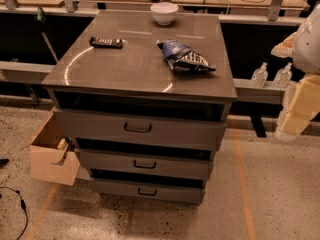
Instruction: Open top drawer
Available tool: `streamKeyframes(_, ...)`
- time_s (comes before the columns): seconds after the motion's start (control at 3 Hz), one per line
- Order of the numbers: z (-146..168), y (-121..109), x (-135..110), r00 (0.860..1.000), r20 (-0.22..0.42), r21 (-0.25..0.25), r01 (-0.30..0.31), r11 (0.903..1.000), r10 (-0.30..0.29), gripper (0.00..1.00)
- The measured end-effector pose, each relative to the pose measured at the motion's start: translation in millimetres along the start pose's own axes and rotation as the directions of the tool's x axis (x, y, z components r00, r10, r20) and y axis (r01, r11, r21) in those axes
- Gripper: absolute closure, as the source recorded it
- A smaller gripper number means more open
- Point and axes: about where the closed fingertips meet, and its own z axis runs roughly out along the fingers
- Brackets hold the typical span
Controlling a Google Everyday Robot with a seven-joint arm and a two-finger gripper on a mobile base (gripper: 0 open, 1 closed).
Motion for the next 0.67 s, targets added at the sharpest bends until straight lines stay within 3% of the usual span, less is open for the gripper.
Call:
streamKeyframes(0.33, 0.0, 0.0, 0.0, 1.0, 0.0, 0.0, 0.0, 1.0, 0.0, 0.0)
streamKeyframes(0.67, 0.8, 3.4, -5.4, 0.998, 0.063, 0.018, 0.006, 0.9998, -0.007, 0.0)
